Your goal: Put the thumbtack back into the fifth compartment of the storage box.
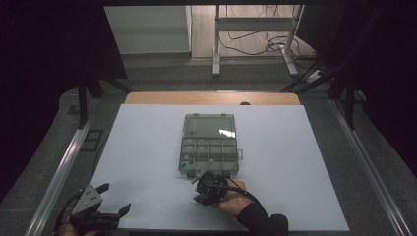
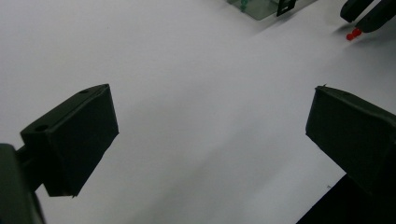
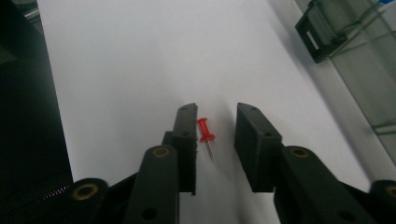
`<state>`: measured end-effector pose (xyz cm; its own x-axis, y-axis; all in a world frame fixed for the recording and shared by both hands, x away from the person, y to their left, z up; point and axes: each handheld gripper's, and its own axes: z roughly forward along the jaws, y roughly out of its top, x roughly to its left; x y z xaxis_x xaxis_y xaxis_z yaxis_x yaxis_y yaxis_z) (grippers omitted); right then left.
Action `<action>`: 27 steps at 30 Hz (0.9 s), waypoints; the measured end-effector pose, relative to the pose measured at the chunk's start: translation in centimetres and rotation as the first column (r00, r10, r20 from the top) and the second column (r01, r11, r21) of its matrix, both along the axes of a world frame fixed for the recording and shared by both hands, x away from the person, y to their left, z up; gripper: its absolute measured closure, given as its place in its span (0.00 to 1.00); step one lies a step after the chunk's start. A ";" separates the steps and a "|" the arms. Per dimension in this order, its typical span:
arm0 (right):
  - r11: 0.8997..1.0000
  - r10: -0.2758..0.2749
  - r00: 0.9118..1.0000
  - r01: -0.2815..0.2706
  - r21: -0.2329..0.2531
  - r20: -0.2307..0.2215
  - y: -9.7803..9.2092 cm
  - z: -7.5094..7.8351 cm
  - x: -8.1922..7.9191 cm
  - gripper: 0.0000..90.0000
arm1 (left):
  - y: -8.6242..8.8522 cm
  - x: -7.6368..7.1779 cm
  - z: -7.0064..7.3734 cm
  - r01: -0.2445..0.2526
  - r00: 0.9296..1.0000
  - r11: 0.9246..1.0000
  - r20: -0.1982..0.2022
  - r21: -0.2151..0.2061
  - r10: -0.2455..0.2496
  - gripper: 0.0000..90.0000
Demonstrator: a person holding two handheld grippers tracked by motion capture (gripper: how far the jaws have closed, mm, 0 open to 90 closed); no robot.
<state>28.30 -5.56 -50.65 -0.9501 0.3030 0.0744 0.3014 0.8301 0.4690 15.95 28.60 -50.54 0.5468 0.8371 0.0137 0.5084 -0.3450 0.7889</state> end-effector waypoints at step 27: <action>1.000 -0.023 0.998 0.022 0.019 0.050 -0.2 0.6 0.0 0.92 | -0.2 0.0 0.0 0.011 1.000 1.000 -0.004 0.017 -0.011 0.03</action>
